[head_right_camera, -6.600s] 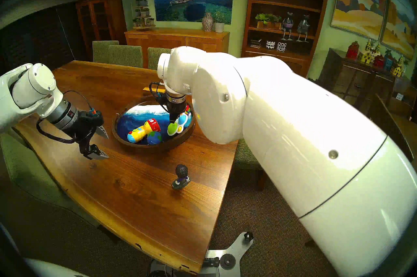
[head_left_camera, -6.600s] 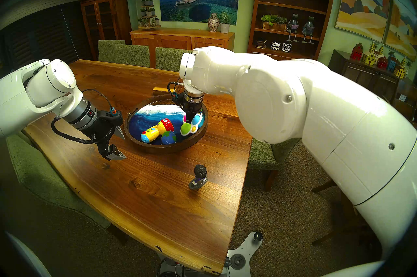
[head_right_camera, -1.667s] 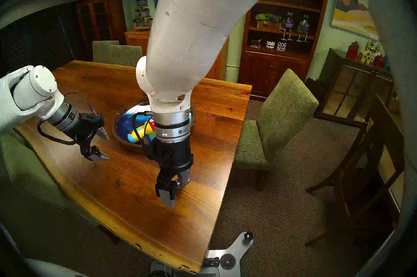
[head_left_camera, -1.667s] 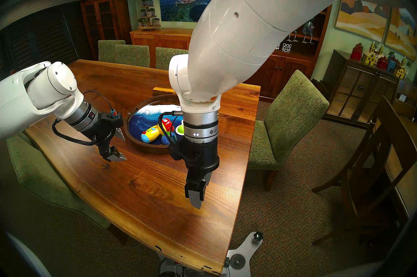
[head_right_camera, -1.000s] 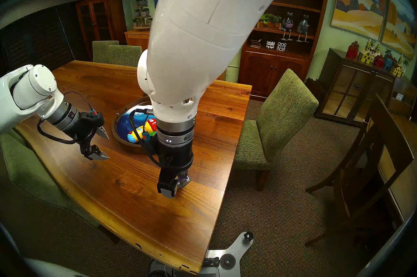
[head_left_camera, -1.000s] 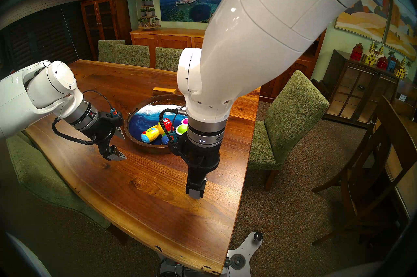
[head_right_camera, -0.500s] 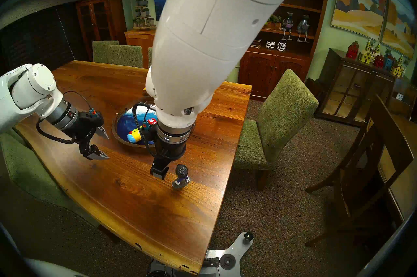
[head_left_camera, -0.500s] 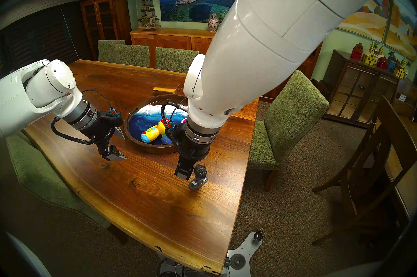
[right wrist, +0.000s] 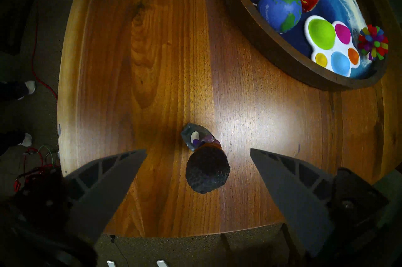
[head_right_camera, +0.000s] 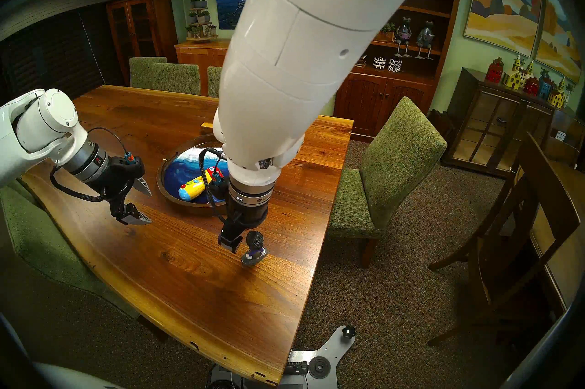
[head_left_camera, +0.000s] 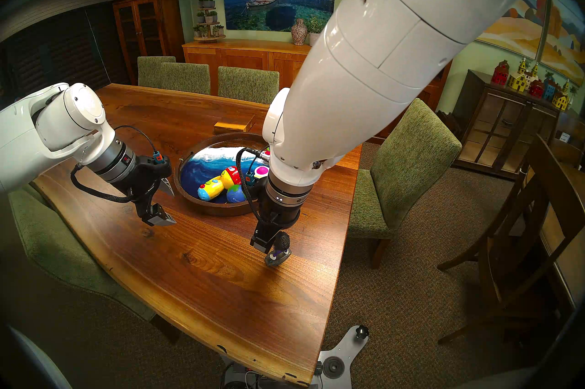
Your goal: Put toys in center tray
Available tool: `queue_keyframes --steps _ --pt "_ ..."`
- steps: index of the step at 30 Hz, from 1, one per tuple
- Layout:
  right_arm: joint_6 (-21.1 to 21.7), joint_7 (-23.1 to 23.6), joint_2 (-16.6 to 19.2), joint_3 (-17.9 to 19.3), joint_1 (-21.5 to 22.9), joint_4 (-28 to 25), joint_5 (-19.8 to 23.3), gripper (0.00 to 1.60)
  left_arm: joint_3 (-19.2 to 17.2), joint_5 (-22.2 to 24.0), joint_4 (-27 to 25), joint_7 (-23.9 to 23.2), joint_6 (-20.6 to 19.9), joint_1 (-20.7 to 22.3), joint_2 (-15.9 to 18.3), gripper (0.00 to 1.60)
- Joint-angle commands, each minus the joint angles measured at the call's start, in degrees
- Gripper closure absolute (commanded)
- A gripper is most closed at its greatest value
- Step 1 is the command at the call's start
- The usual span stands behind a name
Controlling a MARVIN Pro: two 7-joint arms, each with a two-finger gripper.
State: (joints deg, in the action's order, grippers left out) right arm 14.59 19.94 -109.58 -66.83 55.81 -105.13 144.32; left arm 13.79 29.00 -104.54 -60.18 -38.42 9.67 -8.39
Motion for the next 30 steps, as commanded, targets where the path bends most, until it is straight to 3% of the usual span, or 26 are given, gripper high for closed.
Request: queue_keyframes --steps 1,30 --pt "-0.4 0.0 0.7 -1.0 0.0 1.2 0.2 0.0 -1.6 0.1 -0.1 0.2 0.0 1.7 -0.1 0.0" --pt "4.2 3.4 -1.9 -4.6 -7.9 8.6 1.7 0.0 -1.7 0.1 -0.1 0.3 0.0 1.7 0.0 0.0"
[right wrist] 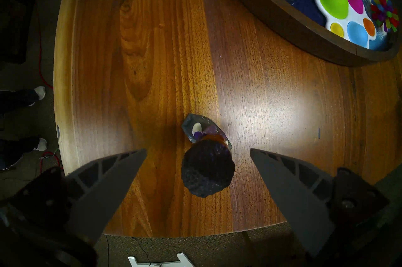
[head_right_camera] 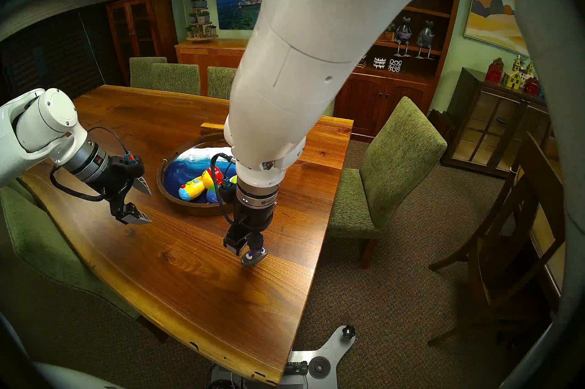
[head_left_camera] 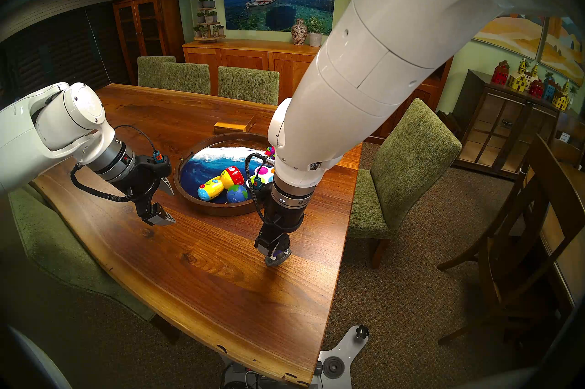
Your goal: Put toys in center tray
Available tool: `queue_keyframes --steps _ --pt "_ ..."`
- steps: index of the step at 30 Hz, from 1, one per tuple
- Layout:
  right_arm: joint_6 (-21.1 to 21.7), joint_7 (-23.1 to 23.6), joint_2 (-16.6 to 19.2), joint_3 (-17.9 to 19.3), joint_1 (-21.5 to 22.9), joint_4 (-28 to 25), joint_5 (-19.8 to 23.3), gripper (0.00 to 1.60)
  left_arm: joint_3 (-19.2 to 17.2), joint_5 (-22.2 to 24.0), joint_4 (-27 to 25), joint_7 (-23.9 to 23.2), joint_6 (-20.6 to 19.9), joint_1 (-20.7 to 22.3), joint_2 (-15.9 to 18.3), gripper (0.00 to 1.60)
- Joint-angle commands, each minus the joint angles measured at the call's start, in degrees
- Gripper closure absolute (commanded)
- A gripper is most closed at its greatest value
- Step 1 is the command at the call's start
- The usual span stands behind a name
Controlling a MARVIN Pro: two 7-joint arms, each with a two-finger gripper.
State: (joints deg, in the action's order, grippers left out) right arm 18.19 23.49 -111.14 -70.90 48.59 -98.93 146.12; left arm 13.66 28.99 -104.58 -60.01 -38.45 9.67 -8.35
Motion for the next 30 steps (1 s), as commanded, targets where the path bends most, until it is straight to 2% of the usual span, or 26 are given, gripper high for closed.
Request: queue_keyframes --steps 1,11,13,15,17,20,21,30 --pt "0.9 -0.5 -0.6 -0.6 -0.9 2.6 0.3 0.0 -1.6 0.1 0.0 0.1 0.0 1.7 -0.1 0.0" --pt "1.6 -1.8 -2.0 -1.4 -2.4 3.8 1.6 0.0 -1.6 0.1 0.0 0.1 0.0 1.6 -0.1 0.0" --pt "1.6 -1.9 -2.2 -1.5 -2.6 3.9 1.8 0.09 -1.6 0.1 0.0 0.1 0.0 1.6 -0.1 0.0" --pt "1.6 -2.0 -2.3 -1.5 -2.8 4.0 2.0 0.34 -1.6 0.1 0.0 0.1 0.0 1.6 -0.1 0.0" --pt "1.6 -2.1 -2.4 -1.6 -2.9 4.0 2.3 0.72 -1.6 0.1 0.0 0.1 0.0 1.6 -0.1 0.0" --pt "1.6 -2.6 -2.6 -1.5 -2.5 3.4 2.8 1.43 -1.6 0.1 0.0 0.1 0.0 1.6 -0.1 0.0" --pt "1.6 -2.7 -2.6 -1.5 -2.2 3.2 2.9 1.6 -1.6 0.1 0.0 0.1 0.0 1.6 -0.1 0.0" --pt "2.5 -1.9 -1.8 -0.6 2.8 2.4 2.1 1.6 -1.6 0.1 0.0 0.1 0.1 1.6 -0.1 0.0"
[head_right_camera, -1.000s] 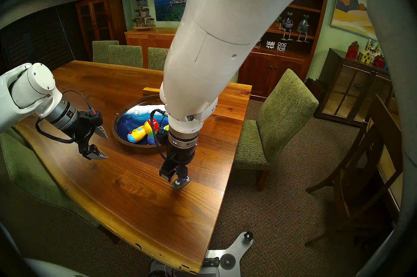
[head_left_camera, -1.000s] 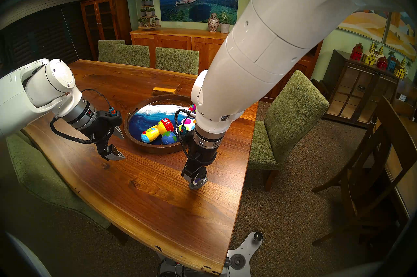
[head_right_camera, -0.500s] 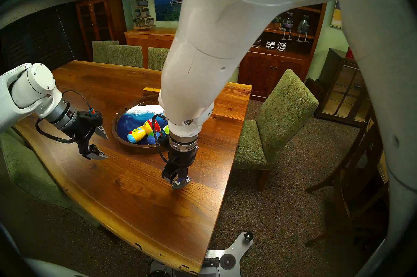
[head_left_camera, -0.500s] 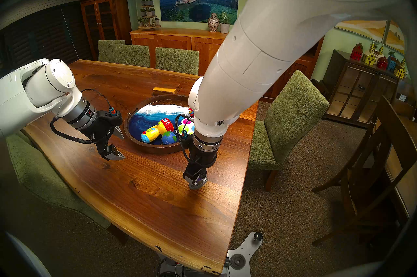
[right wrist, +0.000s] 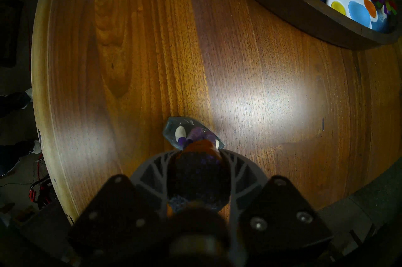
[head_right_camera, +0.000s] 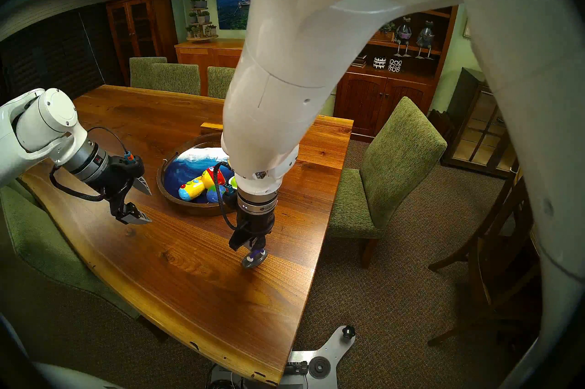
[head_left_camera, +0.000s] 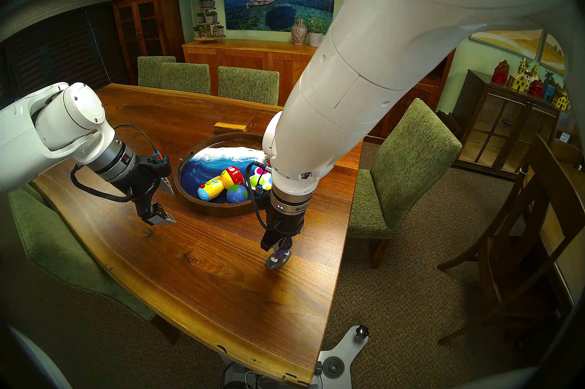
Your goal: Put toys in center tray
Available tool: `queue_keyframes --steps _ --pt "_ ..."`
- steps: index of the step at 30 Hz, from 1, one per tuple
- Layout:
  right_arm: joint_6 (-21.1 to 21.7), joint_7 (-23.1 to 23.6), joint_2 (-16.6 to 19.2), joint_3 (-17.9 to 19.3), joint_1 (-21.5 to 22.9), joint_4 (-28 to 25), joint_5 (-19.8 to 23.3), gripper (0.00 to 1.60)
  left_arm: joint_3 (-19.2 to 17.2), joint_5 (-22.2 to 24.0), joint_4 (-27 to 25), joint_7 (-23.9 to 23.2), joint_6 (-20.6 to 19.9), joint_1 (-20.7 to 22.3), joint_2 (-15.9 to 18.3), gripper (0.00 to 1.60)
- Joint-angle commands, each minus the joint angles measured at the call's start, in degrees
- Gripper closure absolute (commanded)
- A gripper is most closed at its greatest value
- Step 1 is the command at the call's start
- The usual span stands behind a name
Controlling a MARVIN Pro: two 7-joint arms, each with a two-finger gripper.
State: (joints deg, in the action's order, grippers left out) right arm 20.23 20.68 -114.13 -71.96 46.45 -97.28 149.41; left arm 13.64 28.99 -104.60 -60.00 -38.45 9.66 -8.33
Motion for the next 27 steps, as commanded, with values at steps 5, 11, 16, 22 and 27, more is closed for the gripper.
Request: queue_keyframes --steps 5,11,16,22,27 --pt "1.9 1.8 1.6 -0.2 5.9 3.5 -2.7 1.6 -1.5 0.1 0.0 0.1 0.1 1.6 -0.1 0.0" --pt "2.2 3.2 1.7 -2.5 4.9 8.7 -5.2 1.6 -1.5 0.1 0.0 0.2 0.1 1.5 -0.1 0.0" --pt "1.1 3.6 0.7 -4.3 2.1 14.1 -7.5 1.6 -1.4 0.1 0.0 0.2 0.1 1.5 -0.1 0.0" --pt "-0.3 3.8 0.3 -5.4 -0.4 18.7 -8.7 1.6 -1.4 0.1 0.0 0.2 0.1 1.4 -0.1 0.0" --pt "-1.3 3.9 -0.1 -6.4 -3.5 23.1 -9.5 1.6 -1.3 0.0 0.0 0.2 0.1 1.4 -0.2 0.0"
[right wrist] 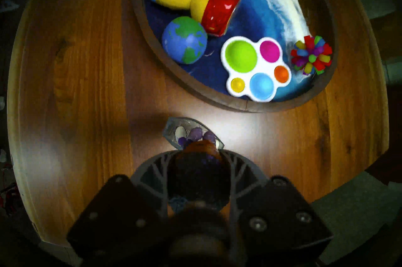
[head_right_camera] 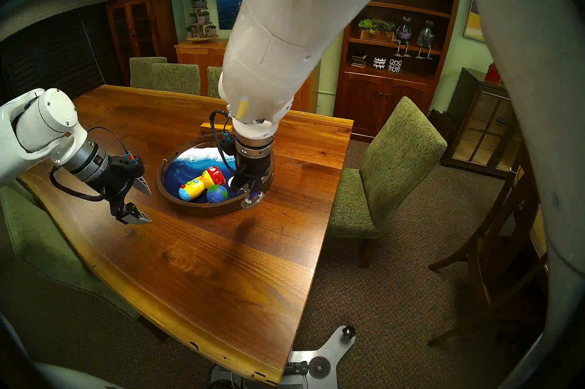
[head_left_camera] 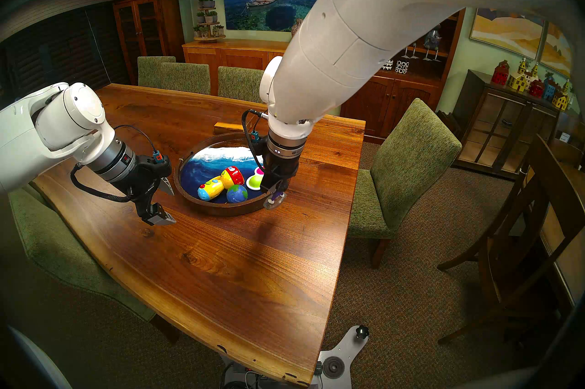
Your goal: Put toys in center tray
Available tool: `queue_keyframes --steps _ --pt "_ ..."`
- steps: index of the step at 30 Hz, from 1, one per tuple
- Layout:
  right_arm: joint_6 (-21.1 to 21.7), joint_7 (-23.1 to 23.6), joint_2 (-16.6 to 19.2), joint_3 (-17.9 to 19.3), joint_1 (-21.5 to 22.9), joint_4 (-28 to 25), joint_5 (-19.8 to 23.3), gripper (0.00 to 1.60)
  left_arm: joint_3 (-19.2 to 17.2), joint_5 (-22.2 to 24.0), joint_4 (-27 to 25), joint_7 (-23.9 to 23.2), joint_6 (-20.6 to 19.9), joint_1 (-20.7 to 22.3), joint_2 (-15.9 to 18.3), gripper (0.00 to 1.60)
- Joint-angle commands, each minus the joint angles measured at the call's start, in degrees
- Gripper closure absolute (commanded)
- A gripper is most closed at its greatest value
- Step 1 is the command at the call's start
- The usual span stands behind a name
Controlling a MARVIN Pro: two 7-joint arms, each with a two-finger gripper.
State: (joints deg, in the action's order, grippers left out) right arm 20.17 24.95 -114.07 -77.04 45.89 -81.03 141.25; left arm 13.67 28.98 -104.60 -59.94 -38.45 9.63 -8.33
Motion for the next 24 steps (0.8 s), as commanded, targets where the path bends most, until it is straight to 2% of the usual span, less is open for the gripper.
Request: queue_keyframes --steps 1,23,24 --pt "-1.7 -0.5 -0.1 -1.3 -2.8 6.5 -1.4 1.6 -1.3 0.0 0.0 0.2 0.1 1.4 -0.2 0.0" --pt "-3.2 -0.4 -0.9 -4.3 -14.2 22.0 -4.2 1.6 -1.1 0.0 0.0 0.4 0.1 1.2 -0.2 0.0" --pt "-2.9 -0.2 -0.9 -4.6 -15.5 24.1 -4.3 1.6 -1.1 0.0 0.0 0.4 0.1 1.2 -0.2 0.0"
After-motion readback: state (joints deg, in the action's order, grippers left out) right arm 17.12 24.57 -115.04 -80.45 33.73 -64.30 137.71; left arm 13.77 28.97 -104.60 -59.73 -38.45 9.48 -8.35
